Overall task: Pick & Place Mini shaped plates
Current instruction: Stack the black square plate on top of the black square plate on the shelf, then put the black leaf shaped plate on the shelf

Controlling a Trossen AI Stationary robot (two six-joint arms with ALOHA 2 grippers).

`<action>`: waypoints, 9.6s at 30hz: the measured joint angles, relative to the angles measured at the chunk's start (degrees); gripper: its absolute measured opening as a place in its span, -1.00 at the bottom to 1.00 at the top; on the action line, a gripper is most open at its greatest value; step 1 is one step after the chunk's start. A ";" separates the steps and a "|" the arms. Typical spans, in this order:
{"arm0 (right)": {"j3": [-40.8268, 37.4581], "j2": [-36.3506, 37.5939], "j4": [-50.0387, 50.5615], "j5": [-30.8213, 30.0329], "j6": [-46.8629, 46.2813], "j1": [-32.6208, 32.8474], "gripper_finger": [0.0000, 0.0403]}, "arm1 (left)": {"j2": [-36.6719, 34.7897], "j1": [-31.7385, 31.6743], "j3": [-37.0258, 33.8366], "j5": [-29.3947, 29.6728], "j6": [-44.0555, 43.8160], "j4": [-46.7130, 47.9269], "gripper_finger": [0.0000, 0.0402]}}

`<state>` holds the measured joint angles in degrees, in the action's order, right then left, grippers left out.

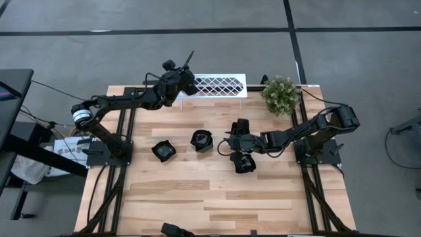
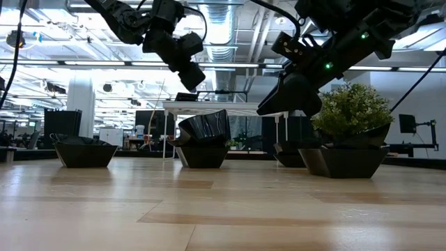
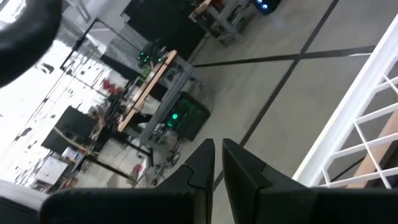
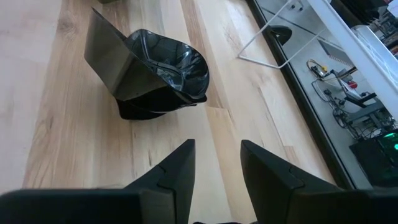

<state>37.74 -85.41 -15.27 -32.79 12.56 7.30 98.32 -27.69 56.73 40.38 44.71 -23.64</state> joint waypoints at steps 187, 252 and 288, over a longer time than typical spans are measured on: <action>43.32 -26.45 39.99 49.28 -2.60 -22.31 -0.45 | -48.68 46.02 -48.28 -22.65 -46.05 -9.01 -0.84; 83.69 -26.16 84.02 49.23 -2.26 -48.04 -1.00 | -48.68 46.02 -48.24 -22.66 -46.45 -8.79 -0.84; 74.42 -26.40 86.88 56.95 5.16 -62.30 -1.00 | -48.65 46.02 -48.24 -22.67 -46.49 -9.01 -0.84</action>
<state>112.16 -111.81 71.61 24.16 17.72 -54.99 49.67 18.33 8.49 17.72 -1.78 -32.64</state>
